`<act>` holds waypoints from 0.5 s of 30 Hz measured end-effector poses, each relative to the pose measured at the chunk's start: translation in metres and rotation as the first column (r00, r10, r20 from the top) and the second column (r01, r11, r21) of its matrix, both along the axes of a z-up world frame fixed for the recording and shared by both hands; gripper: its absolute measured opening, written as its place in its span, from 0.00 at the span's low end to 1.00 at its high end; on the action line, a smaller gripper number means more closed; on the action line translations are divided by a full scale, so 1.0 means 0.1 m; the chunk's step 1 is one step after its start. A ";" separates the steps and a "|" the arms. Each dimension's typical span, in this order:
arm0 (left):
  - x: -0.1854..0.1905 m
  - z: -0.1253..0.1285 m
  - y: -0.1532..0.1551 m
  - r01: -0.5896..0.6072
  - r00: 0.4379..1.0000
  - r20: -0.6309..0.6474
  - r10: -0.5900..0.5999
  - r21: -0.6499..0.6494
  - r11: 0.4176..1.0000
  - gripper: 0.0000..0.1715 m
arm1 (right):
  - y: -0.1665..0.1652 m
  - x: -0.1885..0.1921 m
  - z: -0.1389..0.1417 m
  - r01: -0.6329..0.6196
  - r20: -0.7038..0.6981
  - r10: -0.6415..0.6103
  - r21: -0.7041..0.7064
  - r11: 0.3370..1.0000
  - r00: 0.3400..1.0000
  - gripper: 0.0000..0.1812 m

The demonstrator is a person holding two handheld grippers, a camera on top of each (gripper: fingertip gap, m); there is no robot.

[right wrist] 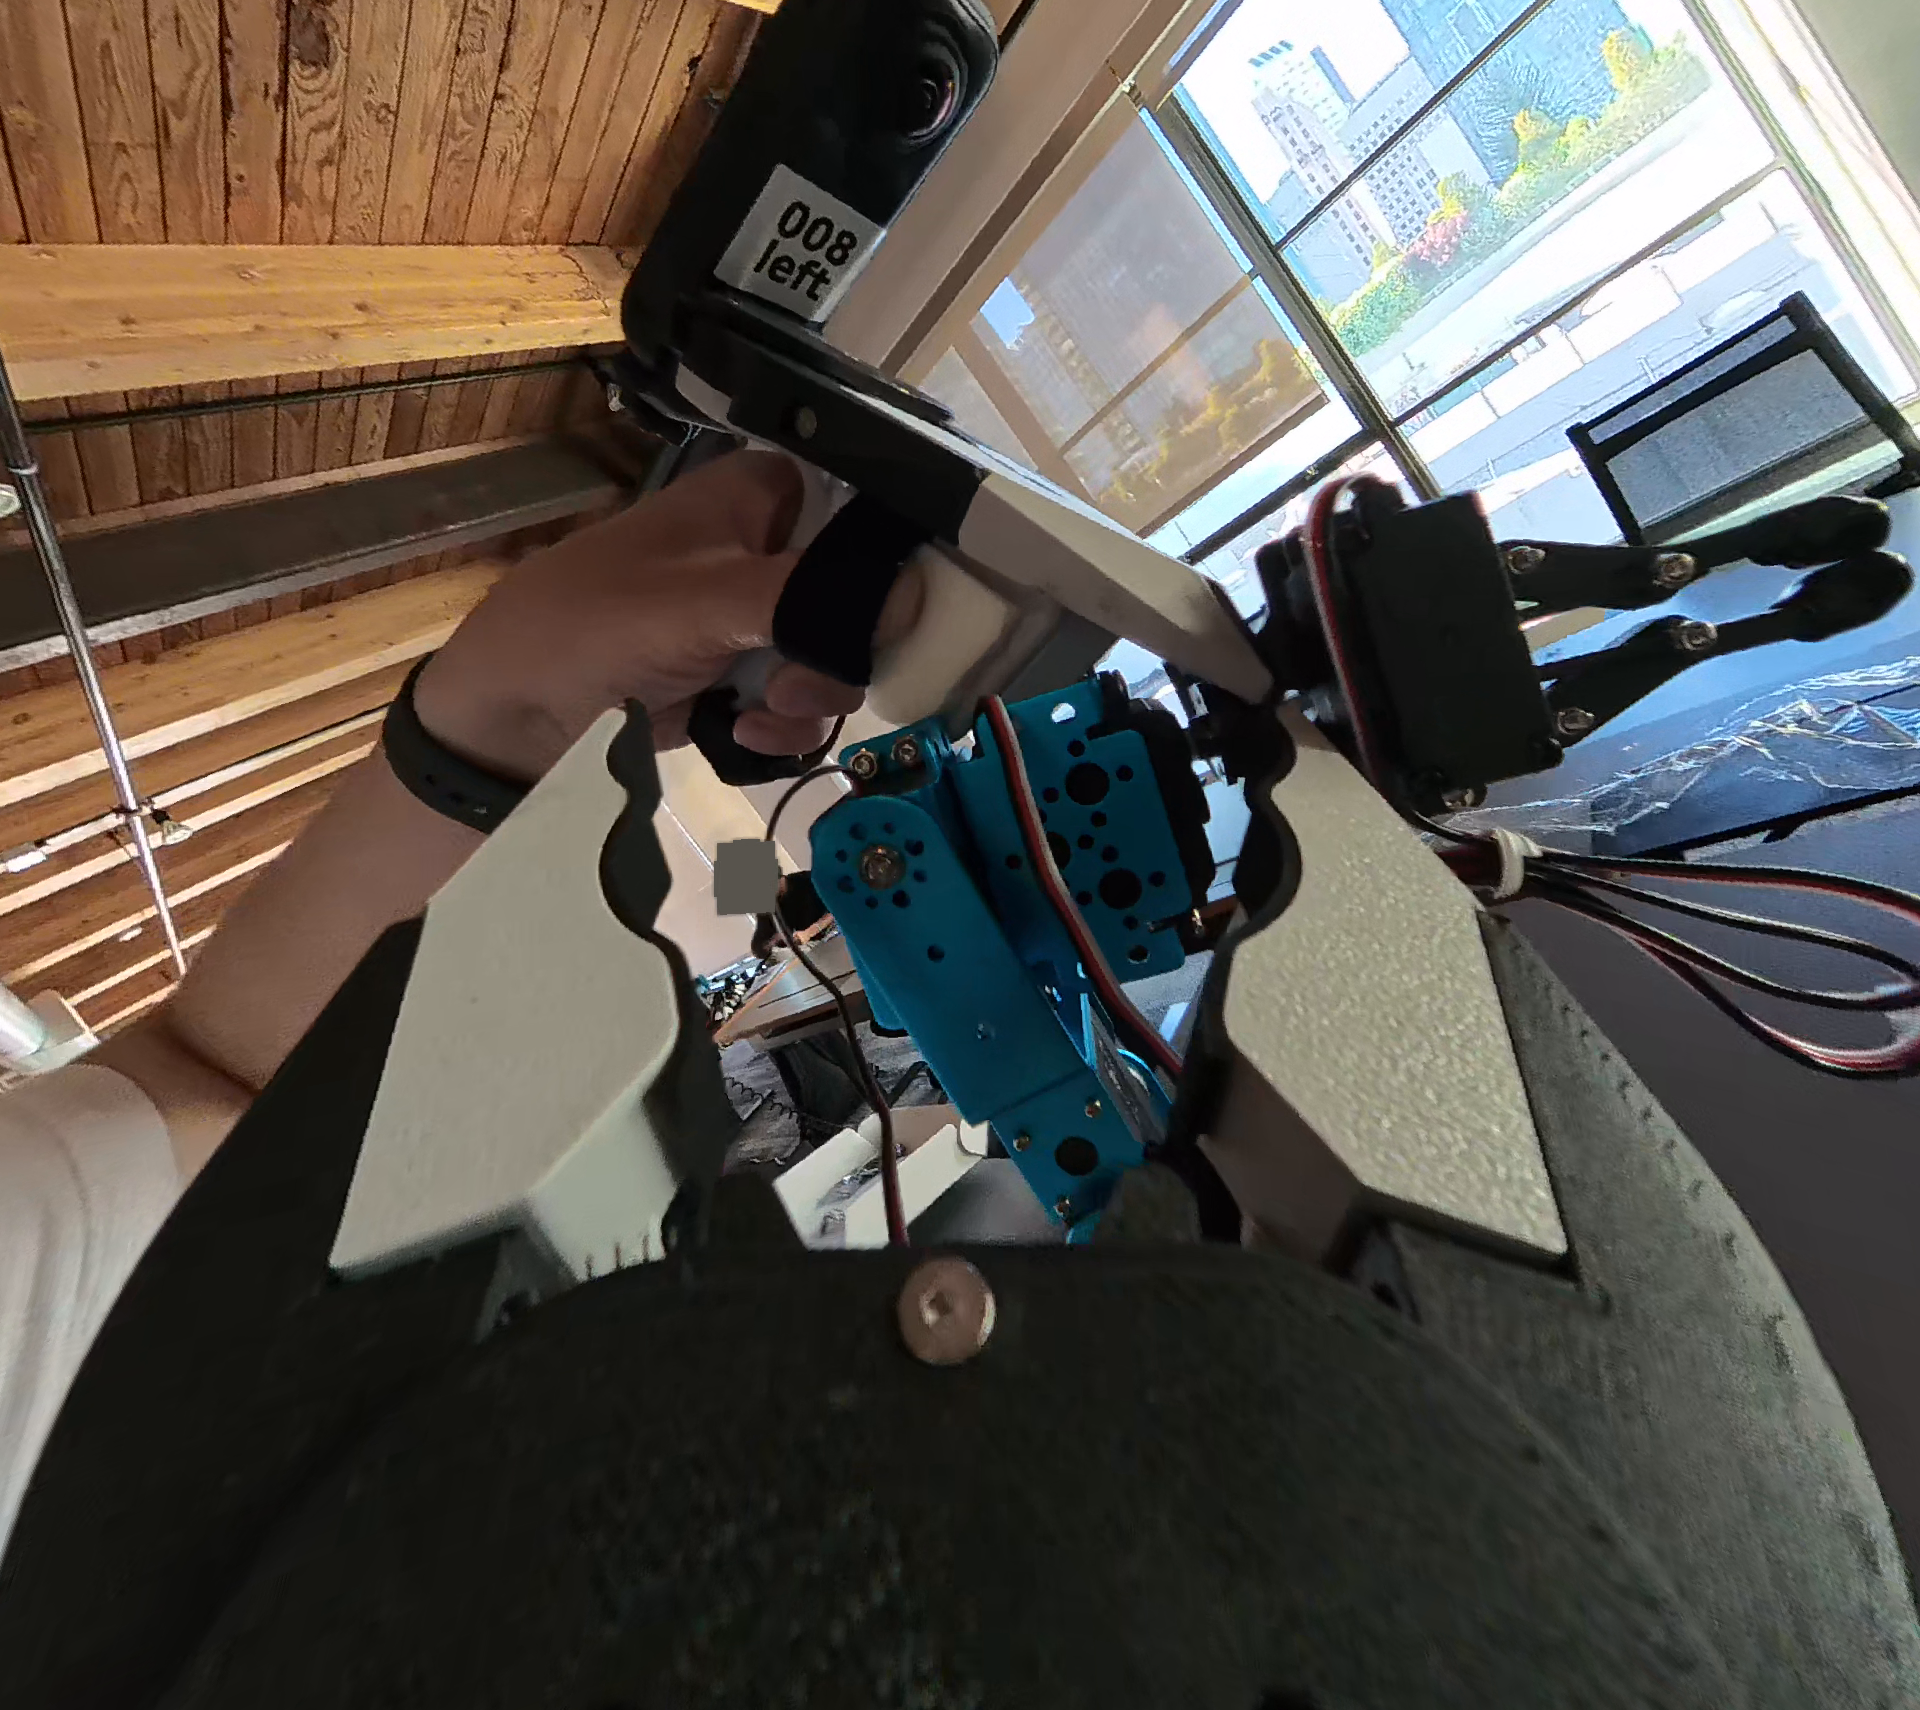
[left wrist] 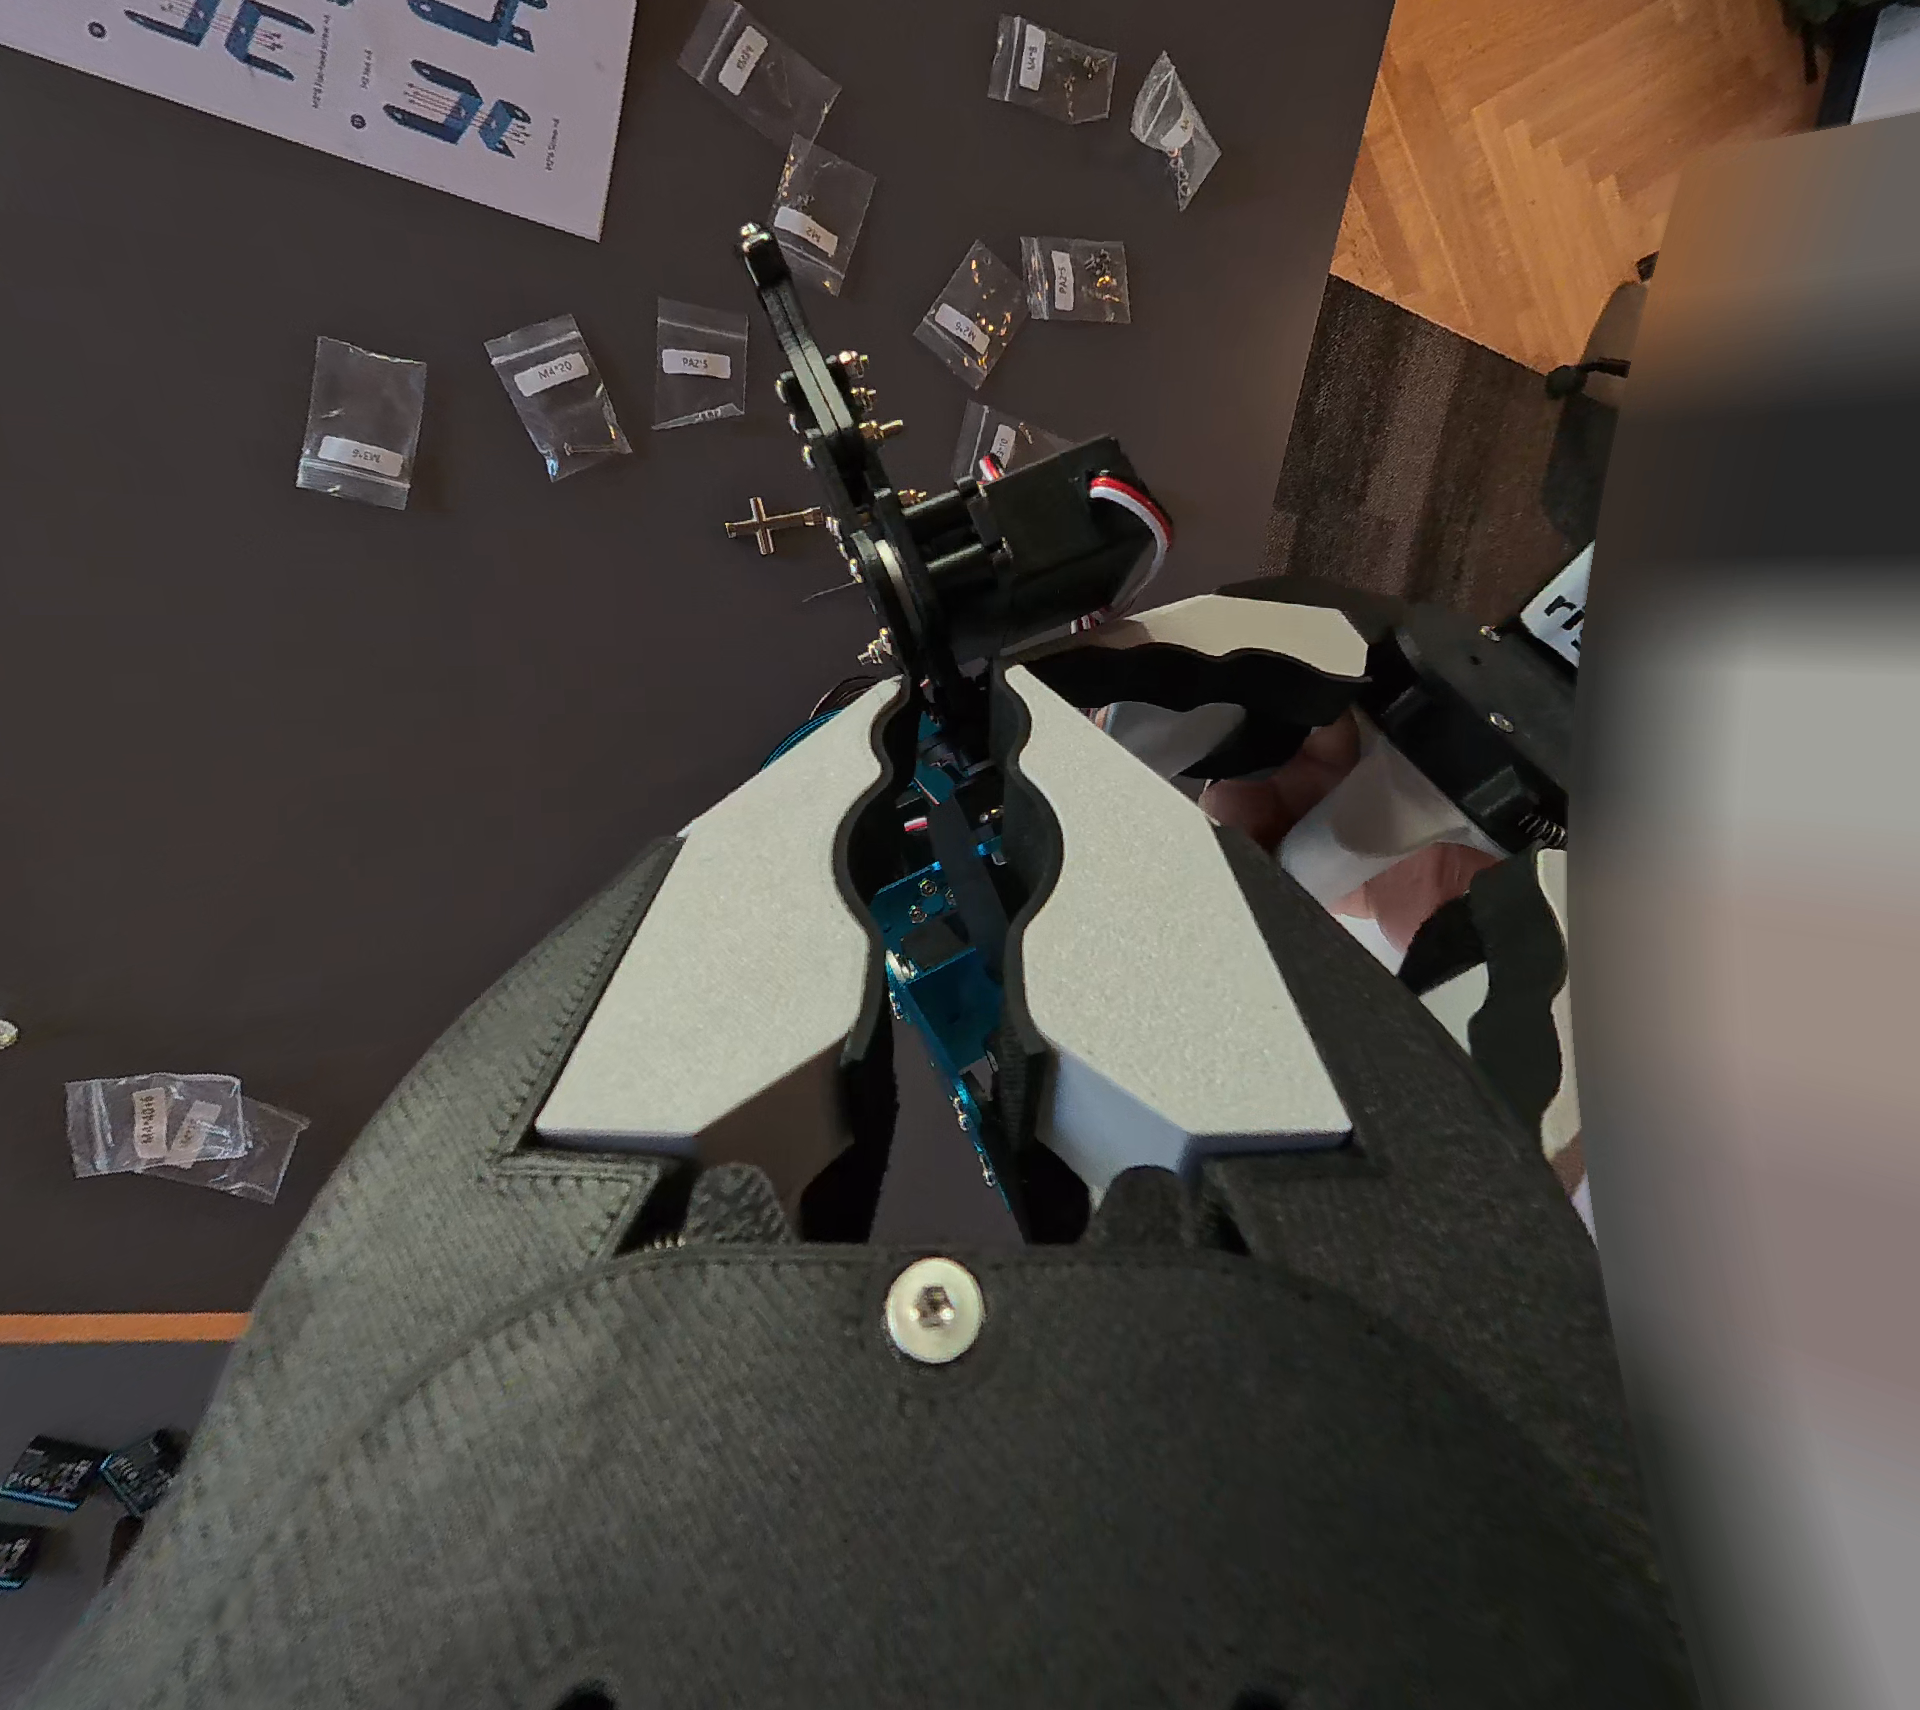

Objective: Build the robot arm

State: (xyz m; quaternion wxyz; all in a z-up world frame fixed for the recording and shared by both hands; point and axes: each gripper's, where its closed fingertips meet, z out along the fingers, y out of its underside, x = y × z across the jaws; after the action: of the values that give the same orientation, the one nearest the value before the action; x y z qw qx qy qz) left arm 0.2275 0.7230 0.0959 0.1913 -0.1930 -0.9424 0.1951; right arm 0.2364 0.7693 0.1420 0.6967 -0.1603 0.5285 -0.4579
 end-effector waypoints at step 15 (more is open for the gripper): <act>0.00 0.01 0.00 -0.024 0.997 -0.067 0.025 0.015 1.000 0.07 | -0.03 -0.01 -0.04 -0.004 -0.006 0.003 -0.011 1.000 1.000 0.56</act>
State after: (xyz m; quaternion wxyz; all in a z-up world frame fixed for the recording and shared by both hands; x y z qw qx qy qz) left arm 0.2271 0.7231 0.0964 0.2219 -0.1732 -0.9390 0.1974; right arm 0.2353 0.7658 0.1385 0.6951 -0.1664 0.5277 -0.4591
